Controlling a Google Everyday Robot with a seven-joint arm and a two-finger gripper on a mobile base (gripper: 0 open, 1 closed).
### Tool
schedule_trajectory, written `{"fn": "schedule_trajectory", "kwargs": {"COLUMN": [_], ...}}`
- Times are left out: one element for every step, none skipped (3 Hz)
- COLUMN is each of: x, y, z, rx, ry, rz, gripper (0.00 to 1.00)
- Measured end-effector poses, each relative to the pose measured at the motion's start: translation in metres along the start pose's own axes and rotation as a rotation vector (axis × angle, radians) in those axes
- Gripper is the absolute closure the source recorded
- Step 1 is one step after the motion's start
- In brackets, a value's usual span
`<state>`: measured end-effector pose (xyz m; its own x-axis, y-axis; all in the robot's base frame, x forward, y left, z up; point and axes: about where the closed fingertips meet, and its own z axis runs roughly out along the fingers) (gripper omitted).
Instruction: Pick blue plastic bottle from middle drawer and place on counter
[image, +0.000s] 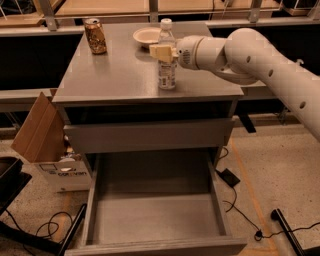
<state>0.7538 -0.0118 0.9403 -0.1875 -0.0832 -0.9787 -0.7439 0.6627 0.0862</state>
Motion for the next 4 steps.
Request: {"fn": "schedule_trajectory", "kwargs": {"x": [0.0003,0.0005,0.0007,-0.0014], "y": [0.0028,0.0044,0.0064,0.0084], "z": [0.0029,0.0045,0.0065,0.0072], "rx": [-0.006,-0.009,-0.013,-0.019], "ry": [0.001,0.001,0.002,0.004], "rz": [0.000,0.000,0.000,-0.007], "gripper": [0.51,0.28,0.05,0.00]}}
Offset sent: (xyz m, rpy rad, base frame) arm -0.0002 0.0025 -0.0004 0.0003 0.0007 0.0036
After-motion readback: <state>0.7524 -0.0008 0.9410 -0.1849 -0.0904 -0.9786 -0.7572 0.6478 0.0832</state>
